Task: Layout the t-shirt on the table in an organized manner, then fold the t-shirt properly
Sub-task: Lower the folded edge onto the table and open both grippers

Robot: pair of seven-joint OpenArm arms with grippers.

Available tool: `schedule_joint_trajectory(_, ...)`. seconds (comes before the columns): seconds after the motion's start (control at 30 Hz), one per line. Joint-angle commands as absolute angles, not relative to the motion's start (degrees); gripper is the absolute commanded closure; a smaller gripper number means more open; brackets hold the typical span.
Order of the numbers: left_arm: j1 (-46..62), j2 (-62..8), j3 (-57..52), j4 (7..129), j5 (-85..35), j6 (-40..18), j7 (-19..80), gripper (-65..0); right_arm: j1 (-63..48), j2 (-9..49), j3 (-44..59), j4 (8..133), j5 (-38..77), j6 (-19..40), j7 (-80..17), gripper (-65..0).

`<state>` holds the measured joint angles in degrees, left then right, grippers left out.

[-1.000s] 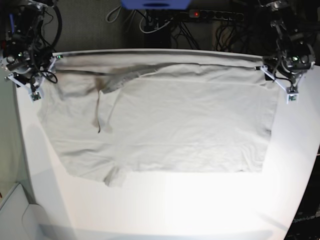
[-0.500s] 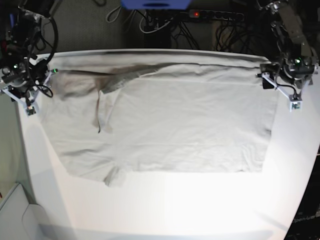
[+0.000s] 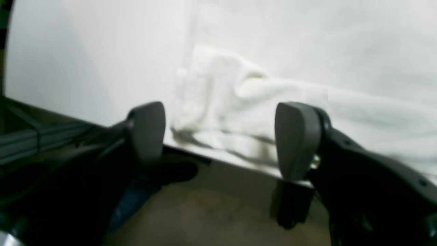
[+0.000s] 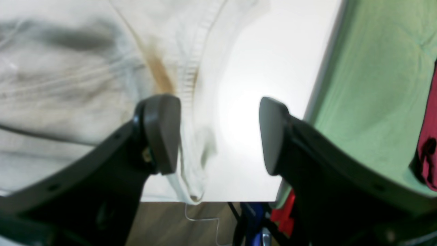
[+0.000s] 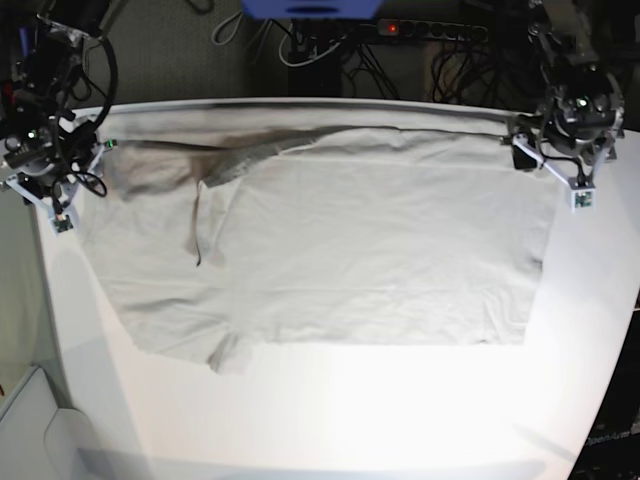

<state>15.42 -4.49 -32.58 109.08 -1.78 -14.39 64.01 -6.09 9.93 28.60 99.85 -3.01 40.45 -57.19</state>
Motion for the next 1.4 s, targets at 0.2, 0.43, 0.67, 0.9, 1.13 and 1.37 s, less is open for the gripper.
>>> schedule_joint_trajectory(0.2, 15.6, -5.1, -33.0, 109.5, -1.6, -13.8, 63.0, -48.4, -5.8, 10.7, 29.0, 100.7, -2.8, 40.0, -56.2, -37.3)
schedule_joint_trajectory(0.43, 15.4, -5.1, -33.0, 105.9, -1.8, -13.8, 63.0, -33.9, -5.8, 10.6, 29.0, 100.6, -2.9, 40.0, -56.2, -37.3)
schedule_joint_trajectory(0.67, 15.7, -5.1, -33.3, 106.1, -1.6, -13.7, 63.0, -27.0, -5.8, 10.7, 29.0, 100.6, -2.9, 40.0, -56.3, -37.3)
schedule_joint_trajectory(0.9, 15.4, -3.0, -40.3, 105.9, -1.6, -13.7, 63.1, -38.2, -5.8, 10.6, 29.0, 100.6, -2.9, 40.0, -56.3, -37.3)
schedule_joint_trajectory(1.13, 15.3, -3.0, -40.3, 105.7, -1.8, -13.8, 63.0, -42.2, -5.8, 10.6, 28.8, 100.6, -2.9, 40.0, -56.4, -37.3)
schedule_joint_trajectory(1.37, 13.2, -2.6, -40.2, 103.5, -1.5, -13.8, 63.0, -42.2, -5.9, 10.6, 29.0, 100.6, -2.9, 40.0, -56.3, -37.3)
